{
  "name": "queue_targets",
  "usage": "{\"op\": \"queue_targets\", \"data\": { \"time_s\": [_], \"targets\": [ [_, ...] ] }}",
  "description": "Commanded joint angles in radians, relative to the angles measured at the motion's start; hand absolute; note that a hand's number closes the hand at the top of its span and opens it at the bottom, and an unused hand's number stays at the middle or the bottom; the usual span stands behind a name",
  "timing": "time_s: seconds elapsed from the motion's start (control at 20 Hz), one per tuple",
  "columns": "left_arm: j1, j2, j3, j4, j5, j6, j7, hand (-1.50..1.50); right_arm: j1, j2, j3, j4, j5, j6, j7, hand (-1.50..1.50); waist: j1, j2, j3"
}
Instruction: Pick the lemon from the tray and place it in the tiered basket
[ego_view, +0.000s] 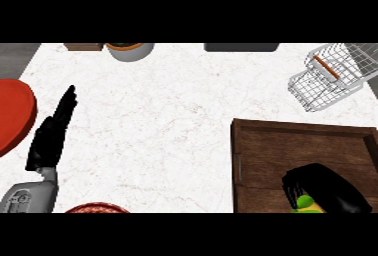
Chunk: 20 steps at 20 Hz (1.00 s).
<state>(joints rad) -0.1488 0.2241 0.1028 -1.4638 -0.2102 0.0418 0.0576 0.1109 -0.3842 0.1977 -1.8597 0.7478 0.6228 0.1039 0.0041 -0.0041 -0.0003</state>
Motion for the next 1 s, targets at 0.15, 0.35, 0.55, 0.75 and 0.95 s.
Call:
{"op": "queue_targets", "data": {
  "time_s": [0.15,0.35,0.55,0.75,0.95],
  "targets": [
    [0.01,-0.028,-0.017,-0.002,-0.025,0.027,0.01,0.0,0.043,0.133,-0.004,-0.172,-0.074,-0.131,-0.061,1.5,-0.018,0.001,0.001],
    [0.009,0.014,0.009,-0.055,0.009,-0.016,0.037,0.0,-0.034,0.201,-0.118,-0.29,-0.145,-0.189,-0.017,1.5,-0.01,0.0,0.001],
    [-0.024,-0.005,-0.003,-0.018,-0.011,0.003,0.05,0.0,-0.098,0.198,-0.249,-0.413,-0.26,-0.156,0.045,1.5,-0.016,0.002,0.0],
    [-0.023,-0.001,-0.004,-0.055,-0.008,-0.007,0.077,0.0,-0.296,0.138,-0.411,-0.437,-0.368,-0.105,0.187,1.5,-0.004,0.002,0.0],
    [-0.007,0.035,0.04,-0.006,0.015,-0.031,0.014,0.0,-0.413,-0.009,-0.533,-0.372,-0.395,-0.057,0.2,1.5,-0.003,0.003,0.0]
  ]
}}
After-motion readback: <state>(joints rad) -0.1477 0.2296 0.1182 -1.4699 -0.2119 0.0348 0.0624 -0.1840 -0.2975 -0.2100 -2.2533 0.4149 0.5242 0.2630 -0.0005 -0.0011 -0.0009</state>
